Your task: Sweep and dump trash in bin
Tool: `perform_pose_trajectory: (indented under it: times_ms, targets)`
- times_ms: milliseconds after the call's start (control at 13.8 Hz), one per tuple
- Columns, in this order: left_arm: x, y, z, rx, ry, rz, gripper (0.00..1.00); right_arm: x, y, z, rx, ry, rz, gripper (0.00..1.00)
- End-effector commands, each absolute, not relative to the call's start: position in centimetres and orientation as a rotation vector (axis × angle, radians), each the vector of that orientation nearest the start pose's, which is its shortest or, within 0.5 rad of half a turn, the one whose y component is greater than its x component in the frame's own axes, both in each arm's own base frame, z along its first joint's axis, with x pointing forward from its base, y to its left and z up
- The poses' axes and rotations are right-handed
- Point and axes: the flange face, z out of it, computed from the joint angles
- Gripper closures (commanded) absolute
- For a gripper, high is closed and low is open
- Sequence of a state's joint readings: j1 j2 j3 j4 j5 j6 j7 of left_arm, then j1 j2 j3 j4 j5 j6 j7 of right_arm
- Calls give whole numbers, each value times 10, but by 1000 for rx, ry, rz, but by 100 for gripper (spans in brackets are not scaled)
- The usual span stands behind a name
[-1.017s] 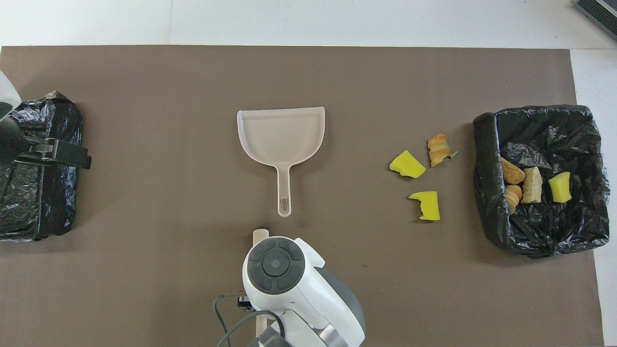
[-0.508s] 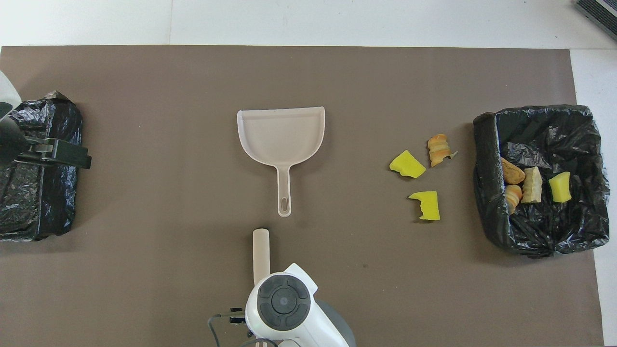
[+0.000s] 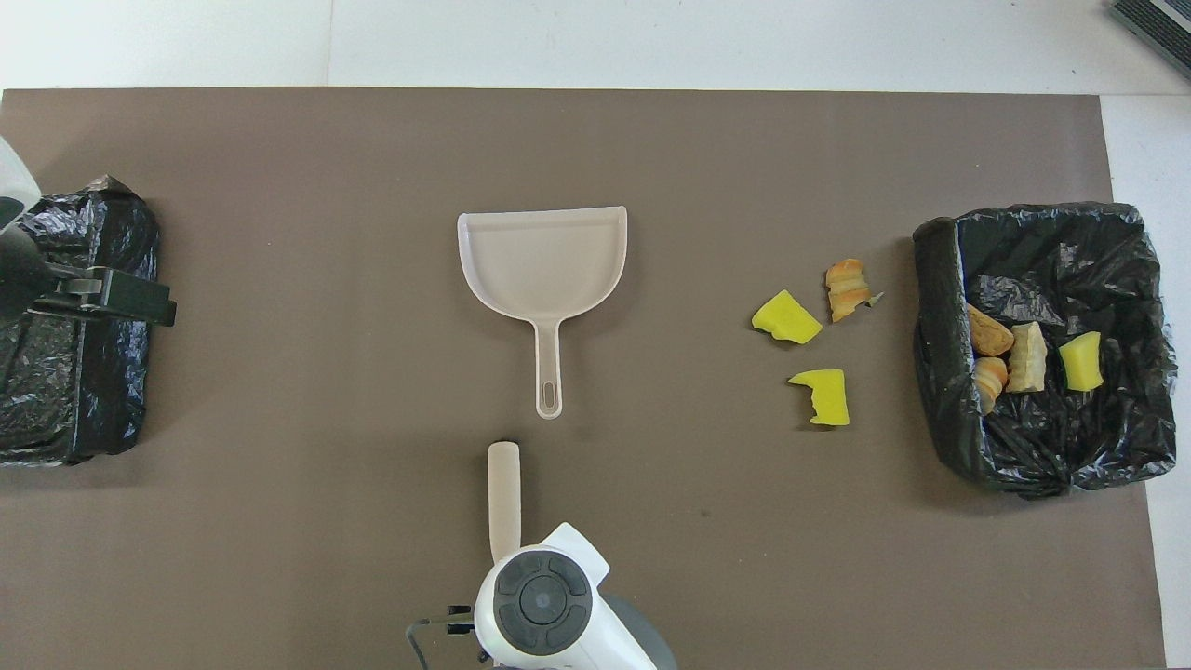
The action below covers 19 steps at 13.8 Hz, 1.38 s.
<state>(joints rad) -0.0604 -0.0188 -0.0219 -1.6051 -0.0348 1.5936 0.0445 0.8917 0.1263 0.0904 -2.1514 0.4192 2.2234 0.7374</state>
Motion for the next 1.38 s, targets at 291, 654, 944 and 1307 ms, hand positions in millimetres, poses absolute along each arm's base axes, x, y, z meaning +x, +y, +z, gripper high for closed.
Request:
perform_pose_trajectory:
  times_ms: [291, 654, 944, 1307]
  targets:
    - [548, -46, 626, -3159, 184, -28, 0, 295, 466, 334, -2923, 34, 414, 72]
    - [548, -63, 627, -3162, 216, -39, 0, 295, 465, 334, -2934, 23, 432, 100]
    - [554, -103, 617, -3166, 259, -97, 0, 316, 450, 353, -3033, -36, 455, 100]
    - [566, -187, 554, -3181, 305, -180, 0, 360, 379, 389, -3071, 133, 660, 100]
